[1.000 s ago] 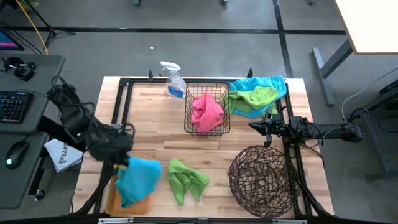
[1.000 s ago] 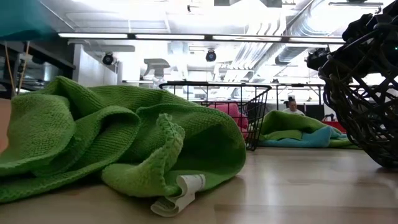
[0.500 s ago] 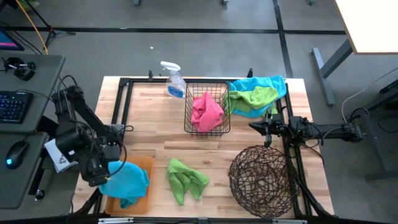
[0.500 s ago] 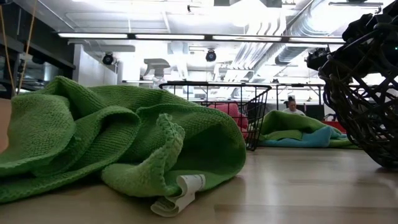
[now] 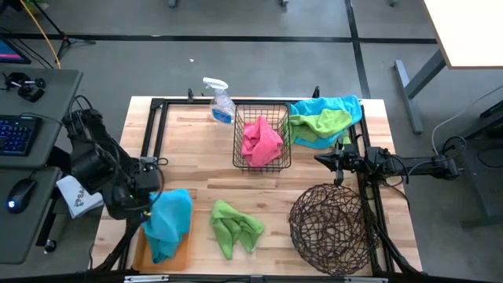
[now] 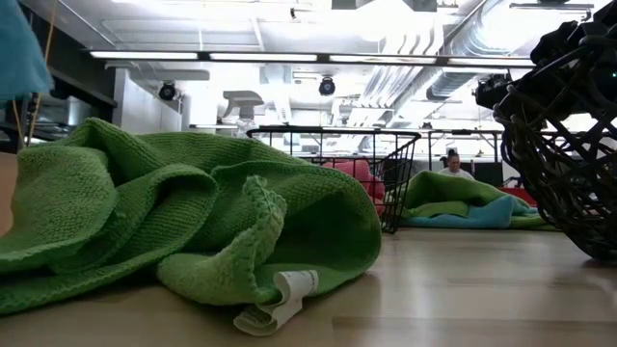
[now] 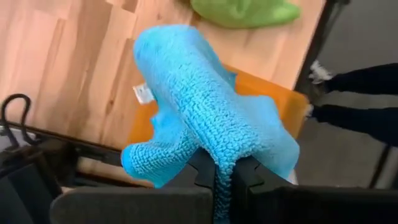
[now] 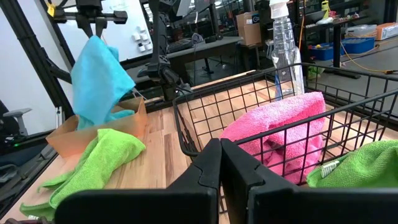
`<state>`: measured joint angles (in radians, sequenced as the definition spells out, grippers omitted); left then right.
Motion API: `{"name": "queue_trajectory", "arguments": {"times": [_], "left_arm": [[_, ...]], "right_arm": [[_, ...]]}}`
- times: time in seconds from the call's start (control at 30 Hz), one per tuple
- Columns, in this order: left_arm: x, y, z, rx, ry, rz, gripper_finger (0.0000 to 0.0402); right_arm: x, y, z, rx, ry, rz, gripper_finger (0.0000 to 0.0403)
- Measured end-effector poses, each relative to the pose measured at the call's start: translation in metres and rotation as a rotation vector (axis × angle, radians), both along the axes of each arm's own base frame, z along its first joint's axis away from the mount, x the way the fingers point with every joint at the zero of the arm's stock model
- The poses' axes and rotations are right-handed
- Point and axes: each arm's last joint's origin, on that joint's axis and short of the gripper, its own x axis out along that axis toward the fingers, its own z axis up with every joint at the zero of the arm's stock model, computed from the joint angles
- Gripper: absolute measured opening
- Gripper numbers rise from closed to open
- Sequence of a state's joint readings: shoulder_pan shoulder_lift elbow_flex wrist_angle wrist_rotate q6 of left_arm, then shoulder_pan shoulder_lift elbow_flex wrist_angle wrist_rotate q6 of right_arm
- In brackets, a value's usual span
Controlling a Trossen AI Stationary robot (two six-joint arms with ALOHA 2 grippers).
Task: Sort microfiber towel by color & place in baskets
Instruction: Put the blue towel into the orange bin
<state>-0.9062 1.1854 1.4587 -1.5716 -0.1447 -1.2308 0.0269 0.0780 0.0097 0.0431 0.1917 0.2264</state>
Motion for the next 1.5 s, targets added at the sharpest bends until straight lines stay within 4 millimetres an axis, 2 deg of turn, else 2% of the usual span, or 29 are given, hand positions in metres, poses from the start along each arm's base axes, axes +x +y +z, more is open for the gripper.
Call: {"name": "queue_trajectory", "arguments": {"times": [0.17,0.3,0.5,0.63,0.8,1.07,1.37,1.5], "left_arm": [[0.012,-0.013,-0.021,0.061,0.105,-0.059,0.0],[0.022,-0.035,-0.043,0.042,0.148,-0.134,0.0],[0.042,-0.073,-0.069,-0.095,0.011,-0.194,0.0],[0.052,-0.087,-0.086,-0.137,-0.054,-0.195,0.0],[0.036,-0.087,-0.115,-0.065,0.043,-0.171,0.0],[0.008,-0.075,-0.155,-0.004,0.202,-0.052,0.0],[-0.001,-0.053,-0.182,0.055,0.428,0.187,0.0],[0.006,-0.05,-0.187,0.019,0.425,0.234,0.0]], "right_arm": [[0.0,0.0,0.0,0.0,0.0,0.0,0.0],[0.0,0.0,0.0,0.0,0.0,0.0,0.0],[0.0,0.0,0.0,0.0,-0.001,0.0,0.0],[0.0,0.0,0.0,0.0,0.0,0.0,0.0],[0.0,0.0,0.0,0.0,0.0,0.0,0.0],[0.0,0.0,0.0,0.0,0.0,0.0,0.0],[0.0,0.0,0.0,0.0,0.0,0.0,0.0],[0.0,0.0,0.0,0.0,0.0,0.0,0.0]]}}
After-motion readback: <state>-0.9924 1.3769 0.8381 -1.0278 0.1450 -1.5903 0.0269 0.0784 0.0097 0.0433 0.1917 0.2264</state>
